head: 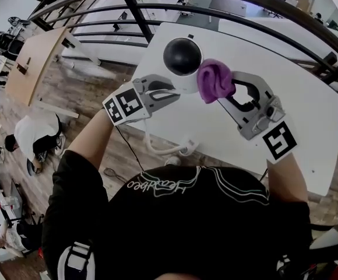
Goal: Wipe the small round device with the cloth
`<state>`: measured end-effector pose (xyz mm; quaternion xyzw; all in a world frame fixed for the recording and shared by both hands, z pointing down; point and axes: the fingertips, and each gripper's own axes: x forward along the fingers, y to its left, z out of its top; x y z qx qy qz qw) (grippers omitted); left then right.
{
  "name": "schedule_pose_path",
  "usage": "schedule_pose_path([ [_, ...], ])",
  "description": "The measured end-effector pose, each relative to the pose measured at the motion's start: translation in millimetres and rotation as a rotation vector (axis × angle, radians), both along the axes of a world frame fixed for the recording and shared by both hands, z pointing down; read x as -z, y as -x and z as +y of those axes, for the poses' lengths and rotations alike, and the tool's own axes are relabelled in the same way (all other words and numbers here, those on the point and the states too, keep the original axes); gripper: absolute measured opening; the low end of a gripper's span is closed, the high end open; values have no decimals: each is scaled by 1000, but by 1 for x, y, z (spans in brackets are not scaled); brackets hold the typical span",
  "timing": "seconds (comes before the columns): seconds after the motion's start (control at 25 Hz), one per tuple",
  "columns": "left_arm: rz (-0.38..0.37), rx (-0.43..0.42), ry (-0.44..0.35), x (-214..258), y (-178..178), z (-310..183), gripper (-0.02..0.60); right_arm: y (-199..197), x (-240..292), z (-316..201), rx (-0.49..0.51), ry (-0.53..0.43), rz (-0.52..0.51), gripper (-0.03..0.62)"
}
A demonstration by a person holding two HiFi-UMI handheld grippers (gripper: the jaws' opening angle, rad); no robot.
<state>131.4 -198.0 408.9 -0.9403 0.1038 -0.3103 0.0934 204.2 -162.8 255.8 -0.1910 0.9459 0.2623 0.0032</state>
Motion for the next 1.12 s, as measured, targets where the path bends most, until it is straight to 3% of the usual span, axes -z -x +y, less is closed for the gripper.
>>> schedule_pose_path([
  [0.4,-30,82,-38,2,-12,-5,75,-18,-49,11,41,28,132,66],
  [0.52,-35,102,-45,2,-12,-6,80,-20,-57,19,44,65,137,66],
  [0.64,-19,111,-52,4,-12,-5,125,-23,-61,24,28,119,113,66],
  [0.88,80,171,-128,16,1,3,173,-31,-73,40,-64,253,-33,66],
  [1.12,295,317,-157,62,34,57,178,-32,-70,85,-148,333,-89,66],
])
